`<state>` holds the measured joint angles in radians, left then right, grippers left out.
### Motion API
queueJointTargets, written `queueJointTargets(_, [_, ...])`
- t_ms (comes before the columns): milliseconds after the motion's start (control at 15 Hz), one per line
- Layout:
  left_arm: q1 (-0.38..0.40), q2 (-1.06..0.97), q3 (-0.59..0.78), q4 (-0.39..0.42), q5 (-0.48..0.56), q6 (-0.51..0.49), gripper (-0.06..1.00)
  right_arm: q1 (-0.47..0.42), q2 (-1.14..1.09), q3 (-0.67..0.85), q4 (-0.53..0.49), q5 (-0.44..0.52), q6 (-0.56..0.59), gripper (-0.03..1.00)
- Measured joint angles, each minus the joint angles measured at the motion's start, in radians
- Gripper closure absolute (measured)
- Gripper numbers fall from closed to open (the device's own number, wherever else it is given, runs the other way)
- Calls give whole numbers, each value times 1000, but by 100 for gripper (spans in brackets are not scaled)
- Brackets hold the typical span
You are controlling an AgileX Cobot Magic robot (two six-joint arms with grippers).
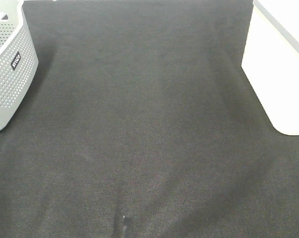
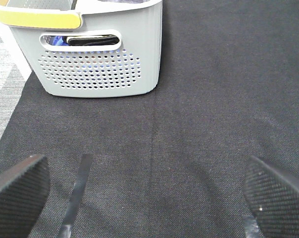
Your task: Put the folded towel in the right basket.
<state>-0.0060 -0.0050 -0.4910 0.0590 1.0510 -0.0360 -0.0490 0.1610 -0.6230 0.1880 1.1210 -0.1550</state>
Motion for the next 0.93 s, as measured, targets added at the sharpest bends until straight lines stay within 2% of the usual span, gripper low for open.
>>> queueJointTargets(133, [0,0,0,0,0,0,-4,52,-47,52,-65,3,42,-1])
queueJointTargets(267, [0,0,0,0,0,0,-4,58,-71,94,-97,2,76,-1])
queueJointTargets(467, [0,0,0,0,0,0,-4,58,-140,162,-102,-1,80,0])
queueJointTargets(933, [0,0,0,0,0,0,-4,58,-165,168,-102,-7,83,1])
